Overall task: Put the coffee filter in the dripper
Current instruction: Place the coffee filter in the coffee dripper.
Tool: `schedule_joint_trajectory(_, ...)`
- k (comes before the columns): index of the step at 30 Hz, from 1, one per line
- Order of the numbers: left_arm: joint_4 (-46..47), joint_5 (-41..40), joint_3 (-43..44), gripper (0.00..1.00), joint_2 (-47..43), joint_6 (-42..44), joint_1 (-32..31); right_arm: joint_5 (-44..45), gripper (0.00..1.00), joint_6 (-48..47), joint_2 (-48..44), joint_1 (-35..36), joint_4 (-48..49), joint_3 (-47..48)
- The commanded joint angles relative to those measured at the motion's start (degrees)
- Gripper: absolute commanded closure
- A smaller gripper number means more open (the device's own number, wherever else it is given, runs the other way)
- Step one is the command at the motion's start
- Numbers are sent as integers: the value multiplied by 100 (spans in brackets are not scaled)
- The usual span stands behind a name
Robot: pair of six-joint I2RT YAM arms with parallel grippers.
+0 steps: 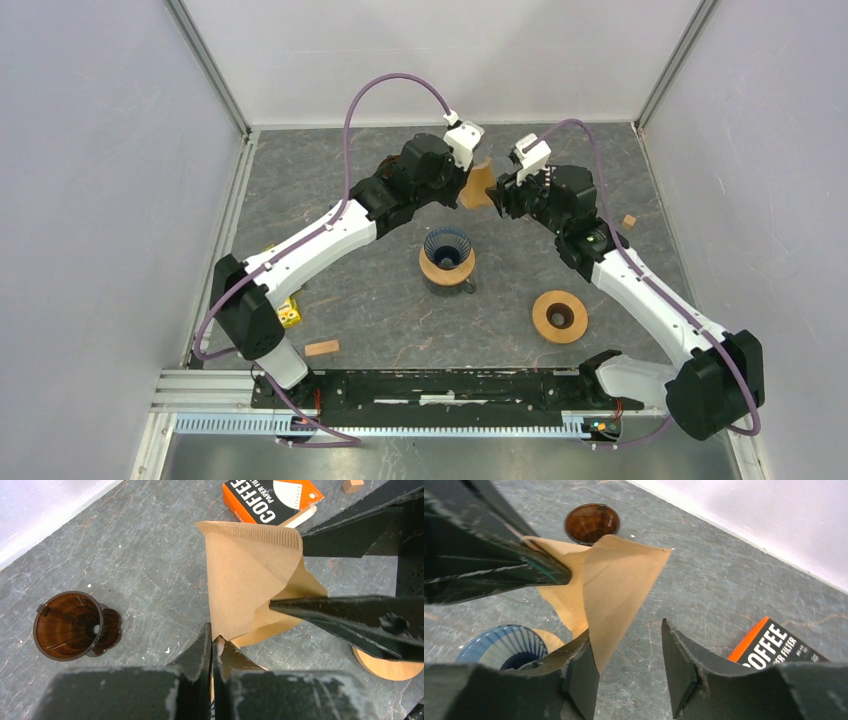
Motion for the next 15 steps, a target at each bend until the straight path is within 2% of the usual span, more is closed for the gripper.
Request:
schedule_joint_trajectory(1,-152,76,-29,98,-320,222,-12,-1013,45,-531,-226,34,-23,308)
schedule_joint_trajectory(7,-624,-6,162,98,-380,319,-4,-1465,39,-1473,-550,30,-874,557)
schedule_joint_trajectory(10,-1118,102,356,98,-412,302,5,-1688,39,-2255,-782,33,-1455,718)
schedule_joint_trajectory(15,-2221,501,864,98,-381,245,20,-2634,38,-3763,-1050,34,-2880,1071)
